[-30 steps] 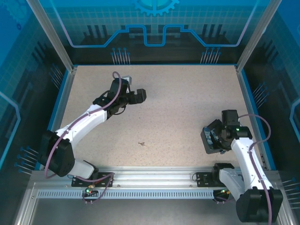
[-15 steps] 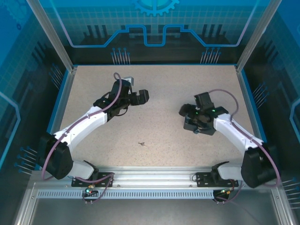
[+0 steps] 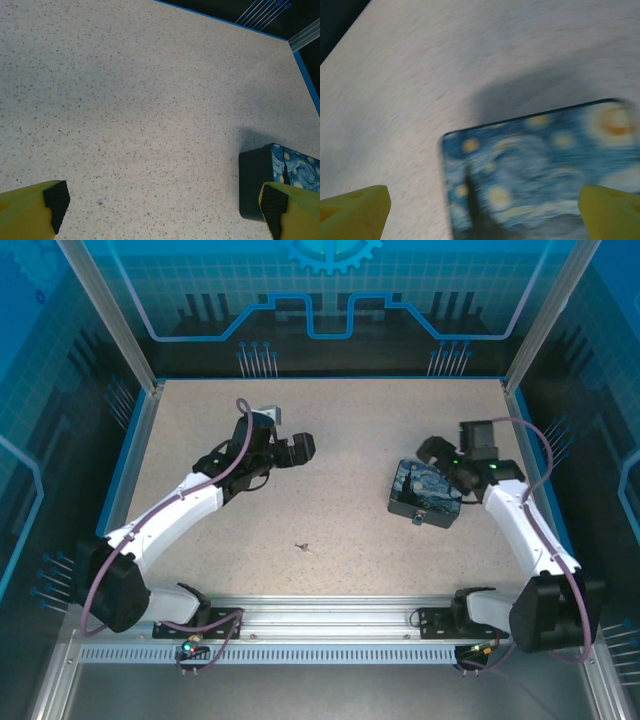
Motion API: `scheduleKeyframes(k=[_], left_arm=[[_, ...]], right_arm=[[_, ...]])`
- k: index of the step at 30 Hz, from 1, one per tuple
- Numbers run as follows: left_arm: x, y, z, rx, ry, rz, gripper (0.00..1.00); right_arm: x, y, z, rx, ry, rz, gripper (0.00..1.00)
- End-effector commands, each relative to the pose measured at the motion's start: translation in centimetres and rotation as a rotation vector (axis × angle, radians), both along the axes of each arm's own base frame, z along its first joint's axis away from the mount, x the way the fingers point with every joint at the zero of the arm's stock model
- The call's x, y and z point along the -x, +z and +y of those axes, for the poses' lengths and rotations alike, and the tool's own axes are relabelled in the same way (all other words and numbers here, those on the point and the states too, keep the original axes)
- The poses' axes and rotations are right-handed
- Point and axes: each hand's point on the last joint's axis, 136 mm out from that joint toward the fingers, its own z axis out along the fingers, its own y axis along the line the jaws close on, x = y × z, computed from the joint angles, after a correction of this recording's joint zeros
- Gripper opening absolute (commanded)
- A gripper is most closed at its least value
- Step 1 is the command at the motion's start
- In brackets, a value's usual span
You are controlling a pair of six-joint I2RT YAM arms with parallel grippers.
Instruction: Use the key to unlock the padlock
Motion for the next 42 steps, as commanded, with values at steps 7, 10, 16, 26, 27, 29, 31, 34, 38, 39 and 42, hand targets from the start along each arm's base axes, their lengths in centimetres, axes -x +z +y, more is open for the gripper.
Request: scheduleKeyframes(k=[7, 10, 16, 26, 27, 29, 31, 34, 38, 39, 42], left_arm=[[1.3, -0.6, 0.7, -0.023, 0.006, 0.020, 0.99], [1.3, -0.8, 0.8, -0.028, 0.007, 0.022, 0.99], [1.6, -1.8, 0.8, -0.023, 0.009, 0.044, 0.99], [2.0, -3.4, 1.0, -0.015, 0.030, 0.077, 0.99], [2.1, -3.5, 1.1, -0.012, 0.033, 0.081, 0.99], [2.2, -4.1, 1.1, -0.005, 0.040, 0.094, 0.99], [2.4, -4.6, 1.1, 0.010, 0.046, 0.108, 0.99], [2.6, -5.5, 0.8, 0.041, 0.054, 0.128, 0.99], [2.3, -6.7, -0.1, 0.101, 0.058, 0.159, 0.99], [2.2, -6.9, -0.3, 0.113, 0.059, 0.167, 0.99], [1.6, -8.2, -1.6, 0.149, 0.061, 0.213, 0.99]], right_arm=[[1.7, -5.7, -4.4, -0.126, -0.090, 0.102, 0.96], [0.0, -6.3, -2.3, -0.225, 0.004, 0.053, 0.91], [-2.6, -6.1, 3.2, -0.247, 0.165, 0.037, 0.89], [-6.4, -5.8, 14.6, -0.267, 0.327, 0.065, 0.89], [-6.6, -5.6, 15.5, -0.266, 0.341, 0.066, 0.90], [-6.6, -5.6, 16.8, -0.259, 0.365, 0.069, 0.92], [-6.5, -5.5, 17.0, -0.243, 0.364, 0.073, 0.93], [-5.6, -5.6, 16.0, -0.216, 0.344, 0.076, 0.93], [-4.0, -5.4, 14.7, -0.204, 0.323, 0.063, 0.93], [-3.6, -5.4, 14.4, -0.203, 0.320, 0.061, 0.94], [-2.6, -5.5, 14.0, -0.209, 0.319, 0.046, 0.94]])
